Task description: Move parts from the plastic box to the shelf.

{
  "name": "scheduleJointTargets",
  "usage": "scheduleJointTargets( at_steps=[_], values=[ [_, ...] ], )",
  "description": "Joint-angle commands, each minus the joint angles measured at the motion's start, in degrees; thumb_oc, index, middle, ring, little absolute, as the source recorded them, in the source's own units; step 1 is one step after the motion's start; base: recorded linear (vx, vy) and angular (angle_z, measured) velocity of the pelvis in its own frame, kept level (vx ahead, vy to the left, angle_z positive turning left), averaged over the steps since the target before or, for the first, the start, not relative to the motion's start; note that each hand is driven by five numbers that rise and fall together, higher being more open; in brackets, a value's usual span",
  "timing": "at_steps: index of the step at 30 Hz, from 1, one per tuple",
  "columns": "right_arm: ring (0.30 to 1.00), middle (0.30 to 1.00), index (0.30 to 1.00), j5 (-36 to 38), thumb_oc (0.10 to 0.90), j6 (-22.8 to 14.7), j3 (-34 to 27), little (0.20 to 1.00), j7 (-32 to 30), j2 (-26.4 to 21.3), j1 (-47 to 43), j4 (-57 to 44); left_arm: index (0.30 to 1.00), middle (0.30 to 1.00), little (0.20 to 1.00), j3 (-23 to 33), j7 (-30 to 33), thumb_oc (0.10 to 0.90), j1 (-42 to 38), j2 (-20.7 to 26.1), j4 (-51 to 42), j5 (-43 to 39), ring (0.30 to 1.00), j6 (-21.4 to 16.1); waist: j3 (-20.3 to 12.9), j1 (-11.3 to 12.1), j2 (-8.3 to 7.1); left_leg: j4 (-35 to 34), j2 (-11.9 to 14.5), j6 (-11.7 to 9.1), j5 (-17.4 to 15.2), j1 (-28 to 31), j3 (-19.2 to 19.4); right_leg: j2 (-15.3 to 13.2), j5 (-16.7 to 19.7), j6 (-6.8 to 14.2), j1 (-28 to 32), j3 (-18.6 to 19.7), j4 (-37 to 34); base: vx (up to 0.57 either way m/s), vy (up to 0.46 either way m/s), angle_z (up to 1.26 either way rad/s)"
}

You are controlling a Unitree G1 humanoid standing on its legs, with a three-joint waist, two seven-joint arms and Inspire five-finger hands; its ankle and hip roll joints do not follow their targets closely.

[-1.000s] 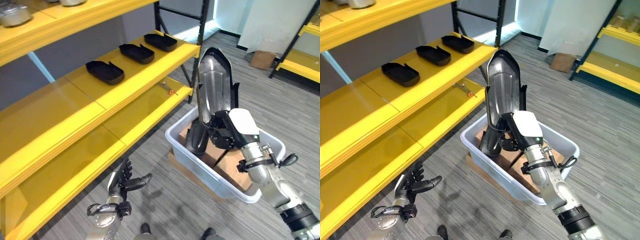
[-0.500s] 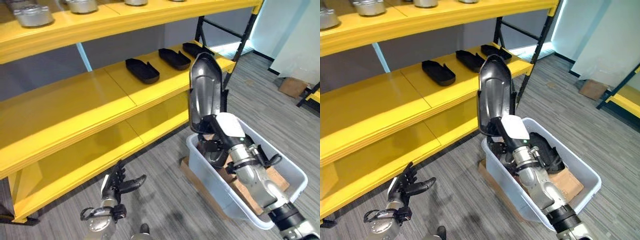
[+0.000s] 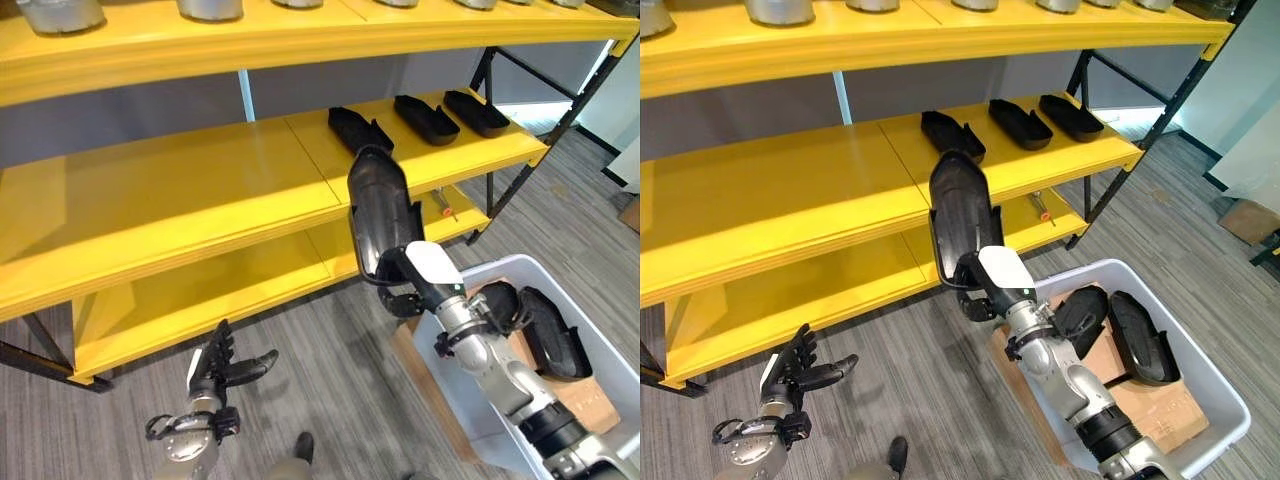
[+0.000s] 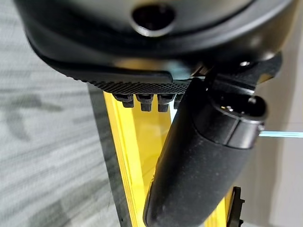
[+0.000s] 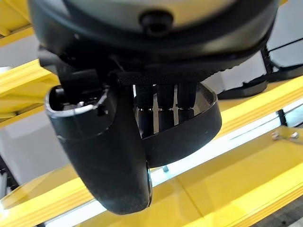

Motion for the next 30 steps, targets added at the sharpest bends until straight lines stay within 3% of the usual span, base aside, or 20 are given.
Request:
scheduleJointTargets(
  at_steps=[1, 4, 7, 18, 21, 22, 23, 24, 26, 27, 28, 29, 30],
  values=[
    [0.3, 0.3, 0.3, 1.41, 0.4, -2.21, -3.99, 0.3, -4.81, -2.17, -9.73, -5.48, 1.0, 1.0, 1.0, -0.63, -1.32, 0.9, -2.73, 0.94, -6.08, 2.33, 1.0, -5.63, -1.1, -1.52, -1.57, -2.4, -1.54, -2.11, -5.74, 6.86, 3.24, 0.09, 7.3, 1.48, -1.26, 2.87, -4.12, 0.08, -0.054, 0.51],
    [0.3, 0.3, 0.3, 2.35, 0.4, -2.71, -5.46, 0.3, -4.27, -2.02, -7.0, -6.22, 1.0, 1.0, 1.0, -0.39, -1.72, 0.9, -1.97, -0.41, -6.19, 1.84, 1.0, -5.75, -1.98, -1.7, -2.51, -2.97, -1.7, -2.58, -5.66, 7.7, 2.28, 0.27, 6.54, 1.29, 2.75, 2.36, -5.99, 0.09, -0.119, 0.5],
    [0.3, 0.3, 0.3, 3.53, 0.4, -3.33, -6.23, 0.3, -4.12, -2.26, -5.88, -6.72, 1.0, 1.0, 1.0, -0.13, -2.08, 0.9, -0.33, -1.44, -6.81, 0.48, 1.0, -5.77, -3.67, -1.55, -2.24, -3.81, -0.23, -3.62, -4.49, 7.69, 1.77, 0.71, 6.41, 0.7, 4.97, 0.16, -7.66, 0.1, -0.169, 0.59],
    [0.3, 0.3, 0.3, 5.03, 0.4, -4.54, -5.64, 0.3, -4.03, -3.83, -7.37, -7.76, 1.0, 1.0, 1.0, -1.5, -2.3, 0.9, -0.78, -1.42, -6.89, -0.51, 1.0, -5.29, -4.91, -1.39, -2.3, -3.3, 4.61, -6.92, -4.4, 8.13, 0.72, 3.27, 2.85, -1.32, 8.55, -3.44, -8.22, 0.05, -0.155, 0.15],
    [0.3, 0.3, 0.3, 5.78, 0.4, -5.11, -4.41, 0.3, -3.93, -3.97, -8.9, -8.25, 1.0, 1.0, 1.0, -1.48, -2.04, 0.9, -0.87, -1.8, -6.58, -1.2, 1.0, -5.41, -3.99, -0.73, -3.17, 3.19, 5.12, -7.88, -5.65, 6.01, 0.53, 4.37, 1.73, -2.72, 9.89, -3.12, -8.26, 0.02, -0.17, -0.01],
    [0.3, 0.3, 0.3, 6.1, 0.4, -5.42, -4.01, 0.3, -3.9, -4.07, -9.52, -8.62, 1.0, 1.0, 1.0, -1.54, -1.99, 0.9, -0.98, -1.97, -6.46, -1.51, 1.0, -5.46, -3.28, -0.3, -3.52, 8.23, 4.88, -8.87, -4.52, 4.07, 0.65, 4.63, 1.39, -3.33, 10.64, -3.28, -8.29, -0.06, -0.214, 0.03],
    [0.3, 0.3, 0.3, 6.55, 0.4, -5.45, -3.51, 0.3, -4.12, -4.12, -10.29, -8.66, 1.0, 1.0, 1.0, -1.84, -2.21, 0.9, -1.38, -1.97, -6.3, -2.14, 1.0, -5.49, -1.26, 0.93, -4.06, 18.0, 3.58, -10.35, -0.85, -0.5, -0.7, 4.64, 0.83, -4.77, 11.86, -3.84, -8.17, -0.08, -0.151, 0.07],
    [0.3, 0.3, 0.3, 6.57, 0.4, -5.49, -3.55, 0.3, -4.17, -4.1, -10.47, -8.54, 1.0, 1.0, 1.0, -1.83, -2.2, 0.9, -1.56, -1.92, -6.27, -2.16, 1.0, -5.49, -1.16, 0.55, -3.95, 19.53, 3.53, -10.36, -1.34, -1.53, -1.23, 4.68, 0.79, -4.79, 11.74, -4.28, -8.08, -0.1, -0.11, 0.08],
    [0.3, 0.3, 0.3, 6.64, 0.4, -5.61, -3.57, 0.3, -4.32, -4.39, -10.89, -9.01, 1.0, 1.0, 1.0, -1.98, -2.47, 0.9, -1.65, -1.72, -6.42, -2.2, 1.0, -5.56, 0.22, 1.7, -4.37, 24.6, 1.58, -10.48, 0.71, -4.62, -2.28, 4.65, 0.35, -5.44, 12.67, -4.81, -8.13, -0.02, -0.059, 0.2],
    [0.3, 0.3, 0.3, 6.41, 0.4, -5.3, -4.49, 0.3, -4.71, -5.3, -9.92, -9.79, 1.0, 1.0, 1.0, -2.26, -2.51, 0.9, -1.58, -1.52, -6.56, -2.19, 1.0, -4.93, 0.18, 0.93, -4.29, 18.89, 6.19, -9.76, 2.57, -8.05, 2.7, 4.41, -0.61, -5.18, 13.68, -7.08, -8.7, 0.03, -0.036, 0.36],
    [0.3, 0.3, 0.3, 6.41, 0.4, -5.3, -4.5, 0.3, -4.7, -5.31, -9.9, -9.81, 1.0, 1.0, 1.0, -2.27, -2.51, 0.9, -1.57, -1.51, -6.56, -2.19, 1.0, -4.93, 0.13, 0.93, -4.35, 18.67, 6.14, -9.75, 2.72, -8.0, 2.72, 4.36, -0.57, -5.17, 13.64, -7.08, -8.74, 0.11, 0.042, 0.74],
    [0.3, 0.3, 0.3, 6.43, 0.4, -4.78, -5.69, 0.3, -5.05, -5.69, -8.36, -9.63, 1.0, 1.0, 1.0, -2.49, -2.98, 0.9, -1.54, -1.13, -6.68, -1.66, 1.0, -4.68, -0.16, 0.58, -4.2, 10.93, 9.88, -9.5, 3.71, -8.95, 5.57, 4.38, -1.17, -4.41, 14.51, -7.93, -9.2, 0.08, 0.031, 0.83],
    [0.3, 0.3, 0.3, 6.42, 0.4, -4.78, -5.79, 0.3, -5.05, -5.7, -8.18, -9.7, 1.0, 1.0, 1.0, -2.58, -2.98, 0.9, -1.51, -1.1, -6.69, -1.65, 1.0, -4.67, -0.28, 0.69, -4.27, 9.89, 9.87, -9.59, 4.3, -8.49, 5.7, 4.39, -1.13, -4.48, 14.48, -7.91, -9.27, 0.2, 0.117, 0.92]
  ],
)
